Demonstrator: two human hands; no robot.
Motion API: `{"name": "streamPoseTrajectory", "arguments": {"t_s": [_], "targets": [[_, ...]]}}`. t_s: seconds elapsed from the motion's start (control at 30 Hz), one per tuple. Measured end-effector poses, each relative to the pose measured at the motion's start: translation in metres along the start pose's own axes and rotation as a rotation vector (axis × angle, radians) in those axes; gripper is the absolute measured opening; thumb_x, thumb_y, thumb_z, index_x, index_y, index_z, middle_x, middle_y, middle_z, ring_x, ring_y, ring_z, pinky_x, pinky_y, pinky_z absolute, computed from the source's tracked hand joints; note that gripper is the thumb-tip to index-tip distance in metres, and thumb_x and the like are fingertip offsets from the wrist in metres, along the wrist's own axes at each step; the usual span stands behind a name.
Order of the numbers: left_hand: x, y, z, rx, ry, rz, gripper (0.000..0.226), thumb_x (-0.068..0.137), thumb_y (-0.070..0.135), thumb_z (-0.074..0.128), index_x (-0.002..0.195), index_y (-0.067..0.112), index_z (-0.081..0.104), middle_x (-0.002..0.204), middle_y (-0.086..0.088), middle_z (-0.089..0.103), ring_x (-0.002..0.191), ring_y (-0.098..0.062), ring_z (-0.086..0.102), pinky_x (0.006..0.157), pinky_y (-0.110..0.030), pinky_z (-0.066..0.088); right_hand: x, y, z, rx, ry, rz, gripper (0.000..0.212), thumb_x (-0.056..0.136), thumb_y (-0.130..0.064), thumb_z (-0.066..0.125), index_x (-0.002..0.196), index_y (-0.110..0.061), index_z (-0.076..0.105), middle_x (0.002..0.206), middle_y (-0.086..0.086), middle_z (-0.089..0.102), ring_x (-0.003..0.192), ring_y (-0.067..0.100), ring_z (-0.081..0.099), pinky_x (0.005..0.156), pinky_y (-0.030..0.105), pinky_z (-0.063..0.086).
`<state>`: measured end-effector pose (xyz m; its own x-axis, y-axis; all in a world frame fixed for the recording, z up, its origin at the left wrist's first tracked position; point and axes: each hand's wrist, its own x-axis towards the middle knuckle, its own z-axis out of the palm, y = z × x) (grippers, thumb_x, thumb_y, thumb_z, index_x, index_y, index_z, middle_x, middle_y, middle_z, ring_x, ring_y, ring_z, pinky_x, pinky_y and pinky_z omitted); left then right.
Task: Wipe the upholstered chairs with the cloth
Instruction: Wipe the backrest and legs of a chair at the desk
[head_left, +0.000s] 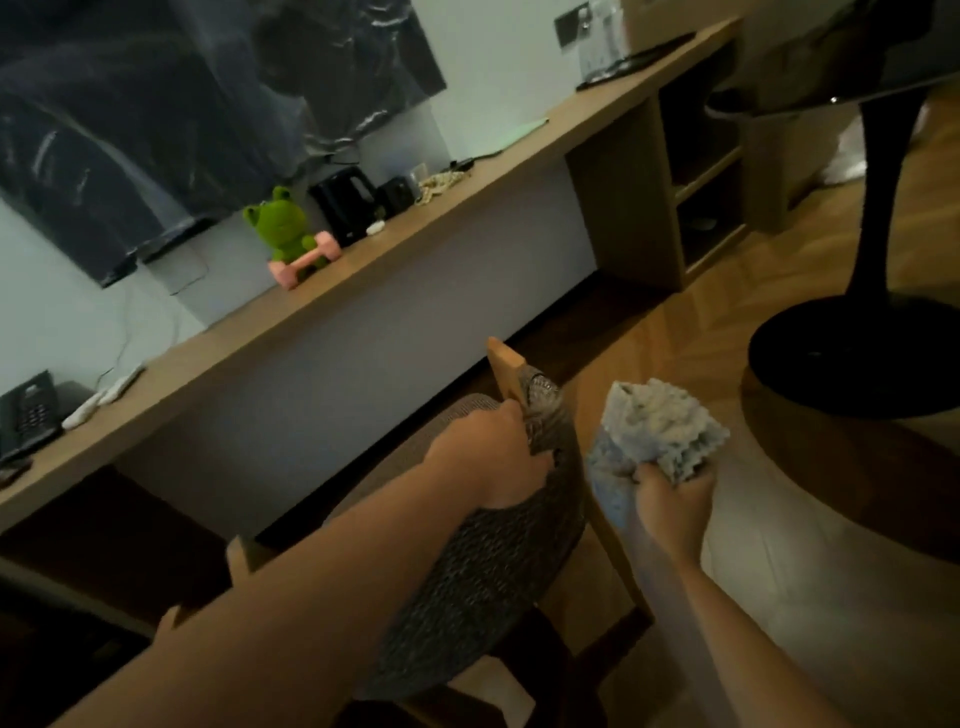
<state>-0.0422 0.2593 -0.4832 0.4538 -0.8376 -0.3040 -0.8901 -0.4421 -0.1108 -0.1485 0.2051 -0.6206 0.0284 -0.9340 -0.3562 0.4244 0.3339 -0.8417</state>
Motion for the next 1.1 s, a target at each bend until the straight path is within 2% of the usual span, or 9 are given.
{"name": "streamPoseTrajectory", "arguments": {"t_s": [0.1,0.23,0.37,0.47,0.57,0.7,0.83,0.93,1.1], "targets": [[0.01,-0.003,0.007,0.03,0.045,0.014,0.054,0.093,0.052,0.048,0.133,0.017,0.042,0.112,-0.005,0.06,0.095,-0.022,0.058,0.076,-0.032,0.046,0.019,0.005,0.009,0.034,-0.072,-0.01,0.046,0.089,0.0,0.055,0.131,-0.014,0.044,0.123,0.007,0.056,0.116,0.024,0.054,0.1,0.039,0.042],[0.006,-0.002,0.01,0.038,0.14,0.024,0.053,0.092,0.053,0.049,0.134,0.022,0.043,0.11,-0.002,0.063,0.095,-0.022,0.061,0.081,-0.035,0.052,0.039,0.001,0.033,0.063,-0.248,-0.073,0.035,0.088,0.0,0.051,0.116,-0.02,0.055,0.101,-0.005,0.064,0.098,0.017,0.062,0.083,0.03,0.052],[0.007,0.001,0.01,0.076,0.182,0.019,0.048,0.091,0.054,0.049,0.128,0.024,0.047,0.103,0.001,0.063,0.087,-0.019,0.061,0.074,-0.032,0.052,0.046,0.012,0.065,-0.034,-0.497,-0.087,0.045,0.078,-0.032,0.059,0.119,-0.015,0.057,0.113,0.006,0.06,0.107,0.022,0.058,0.09,0.034,0.047],[0.007,0.001,0.011,0.073,0.181,0.015,0.044,0.09,0.055,0.049,0.124,0.027,0.048,0.1,0.002,0.064,0.087,-0.019,0.062,0.077,-0.035,0.053,0.049,0.021,0.071,-0.06,-0.46,-0.089,0.011,0.084,-0.024,0.049,0.082,-0.02,0.059,0.081,-0.002,0.055,0.077,0.011,0.054,0.065,0.017,0.041],[0.006,0.003,0.009,0.035,0.176,0.002,0.043,0.09,0.055,0.051,0.125,0.029,0.048,0.1,0.002,0.065,0.088,-0.02,0.063,0.079,-0.037,0.054,0.055,0.027,0.065,0.022,-0.373,-0.113,0.024,0.092,-0.01,0.039,0.094,-0.023,0.059,0.077,-0.007,0.056,0.068,0.006,0.051,0.053,0.012,0.042],[0.004,0.004,0.009,0.012,0.173,-0.002,0.041,0.09,0.053,0.052,0.122,0.028,0.05,0.097,0.002,0.065,0.085,-0.018,0.063,0.078,-0.037,0.055,0.07,0.053,0.055,-0.106,-0.269,0.014,0.039,0.094,0.002,0.034,0.12,-0.011,0.059,0.104,-0.001,0.059,0.1,0.012,0.055,0.062,0.0,0.041],[0.004,0.003,0.01,-0.009,0.183,-0.008,0.043,0.089,0.052,0.052,0.126,0.029,0.05,0.104,0.003,0.064,0.093,-0.019,0.061,0.076,-0.029,0.048,0.084,0.081,0.037,-0.165,-0.066,0.362,0.037,0.092,0.001,0.033,0.107,-0.008,0.066,0.086,0.002,0.06,0.075,0.018,0.057,0.068,0.026,0.042],[0.005,0.001,0.011,-0.021,0.193,-0.015,0.045,0.088,0.054,0.052,0.126,0.031,0.05,0.107,0.003,0.063,0.095,-0.02,0.061,0.078,-0.032,0.051,0.084,0.061,0.044,-0.061,-0.151,0.244,0.041,0.092,-0.001,0.035,0.117,-0.015,0.064,0.102,0.002,0.066,0.08,0.011,0.06,0.067,0.026,0.048],[0.007,-0.002,0.012,-0.011,0.2,-0.003,0.048,0.087,0.056,0.052,0.128,0.031,0.049,0.105,0.004,0.063,0.092,-0.02,0.062,0.08,-0.036,0.054,0.083,0.02,0.063,-0.093,-0.424,-0.068,0.047,0.089,-0.002,0.038,0.126,-0.022,0.058,0.12,-0.002,0.063,0.11,0.012,0.059,0.096,0.034,0.049]]}}
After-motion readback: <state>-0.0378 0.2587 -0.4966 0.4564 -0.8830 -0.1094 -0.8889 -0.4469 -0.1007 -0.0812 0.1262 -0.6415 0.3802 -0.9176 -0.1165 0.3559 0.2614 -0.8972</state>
